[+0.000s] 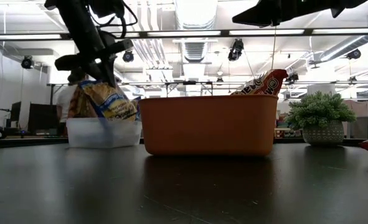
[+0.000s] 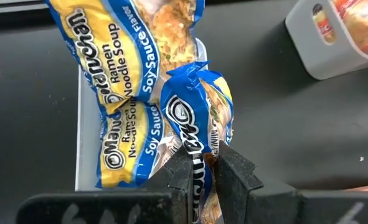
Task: Sort Maruchan noodles
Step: Put the right blue noodle packet into the transparent bin
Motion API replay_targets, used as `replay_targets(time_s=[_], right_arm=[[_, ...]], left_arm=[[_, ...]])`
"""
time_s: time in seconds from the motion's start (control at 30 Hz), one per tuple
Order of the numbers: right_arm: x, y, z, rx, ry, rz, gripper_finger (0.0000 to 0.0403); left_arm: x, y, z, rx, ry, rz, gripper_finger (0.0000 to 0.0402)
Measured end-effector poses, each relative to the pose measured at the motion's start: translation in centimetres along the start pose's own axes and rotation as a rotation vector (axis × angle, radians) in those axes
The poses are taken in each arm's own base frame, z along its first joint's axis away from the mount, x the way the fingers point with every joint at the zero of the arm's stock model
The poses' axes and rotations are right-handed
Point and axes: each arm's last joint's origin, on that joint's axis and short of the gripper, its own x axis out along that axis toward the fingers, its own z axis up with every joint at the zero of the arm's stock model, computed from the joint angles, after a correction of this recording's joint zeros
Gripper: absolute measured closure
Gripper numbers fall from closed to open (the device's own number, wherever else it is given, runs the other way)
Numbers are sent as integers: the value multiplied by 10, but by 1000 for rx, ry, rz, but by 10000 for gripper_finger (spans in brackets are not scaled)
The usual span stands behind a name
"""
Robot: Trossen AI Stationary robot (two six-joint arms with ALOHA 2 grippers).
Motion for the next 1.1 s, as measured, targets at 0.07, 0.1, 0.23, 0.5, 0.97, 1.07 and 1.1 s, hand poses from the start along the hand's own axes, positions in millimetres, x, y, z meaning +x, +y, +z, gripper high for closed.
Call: replay_targets(time_s=[0.07,0.1,0.23,0.5,0.97,1.07,1.1], right_arm=[[0,0,0,0,2,1,369],[0,0,0,0,3,1,369],[0,0,0,0,4,2,370],[0,0,-1,5,7,3,370],[0,0,-1,5,7,3,369],[0,0,-1,5,7,3,369],[0,0,-1,5,7,3,369]], left_arm=[[2,-1,-1,16,6,8,373],[3,-1,-1,22,8,11,372],[7,-2,-2,27,15,22,372],[9,-2,-2,31,21,35,344],[-9,3,8,201,-11,162,290],[-18,5,13,225,-32,223,289],[-21,4,15,223,-44,227,289]])
